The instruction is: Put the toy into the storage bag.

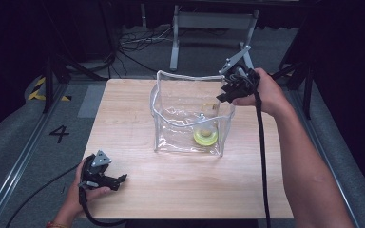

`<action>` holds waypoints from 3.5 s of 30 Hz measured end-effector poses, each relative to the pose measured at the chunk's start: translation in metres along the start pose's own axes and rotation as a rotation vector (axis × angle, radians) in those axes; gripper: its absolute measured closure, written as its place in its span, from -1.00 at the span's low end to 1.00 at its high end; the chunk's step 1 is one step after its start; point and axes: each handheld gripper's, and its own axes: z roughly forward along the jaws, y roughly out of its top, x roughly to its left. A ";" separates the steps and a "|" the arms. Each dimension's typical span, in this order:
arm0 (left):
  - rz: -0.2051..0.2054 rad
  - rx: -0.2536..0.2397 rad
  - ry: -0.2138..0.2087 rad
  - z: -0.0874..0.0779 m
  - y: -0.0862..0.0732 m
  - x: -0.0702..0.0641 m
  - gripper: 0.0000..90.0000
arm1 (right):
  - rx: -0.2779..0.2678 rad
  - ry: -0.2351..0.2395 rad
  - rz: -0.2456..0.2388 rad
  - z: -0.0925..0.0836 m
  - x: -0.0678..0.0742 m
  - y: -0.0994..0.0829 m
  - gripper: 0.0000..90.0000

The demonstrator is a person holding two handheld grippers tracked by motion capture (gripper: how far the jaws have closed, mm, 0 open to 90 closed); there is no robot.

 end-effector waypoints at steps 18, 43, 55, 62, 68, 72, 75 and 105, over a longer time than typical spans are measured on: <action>0.002 -0.001 0.003 0.000 0.000 0.000 -0.99 | -0.105 -0.169 0.029 -0.033 0.012 -0.031 -0.39; 0.001 -0.001 0.002 0.000 0.000 0.000 -0.99 | -0.137 -0.188 0.011 -0.040 0.036 -0.091 -0.47; 0.002 -0.002 0.003 0.000 0.000 0.000 -0.99 | -0.081 -0.176 0.014 -0.020 0.047 -0.128 -0.47; 0.002 -0.001 0.003 0.000 0.000 0.000 -0.99 | -0.010 -0.174 0.020 0.001 0.050 -0.157 -0.48; 0.002 -0.001 0.003 0.000 0.000 0.000 -0.99 | 0.018 -0.189 0.042 0.016 0.051 -0.179 -0.51; 0.002 -0.002 0.003 0.000 0.000 0.000 -0.99 | 0.015 -0.177 0.088 0.026 0.053 -0.196 -0.54; 0.002 -0.001 0.002 0.000 0.000 0.000 -0.99 | 0.035 -0.180 0.088 0.033 0.054 -0.206 -0.54; -0.002 -0.001 0.005 0.000 0.000 0.000 -0.99 | -0.118 -0.147 0.305 0.045 0.066 -0.322 -0.55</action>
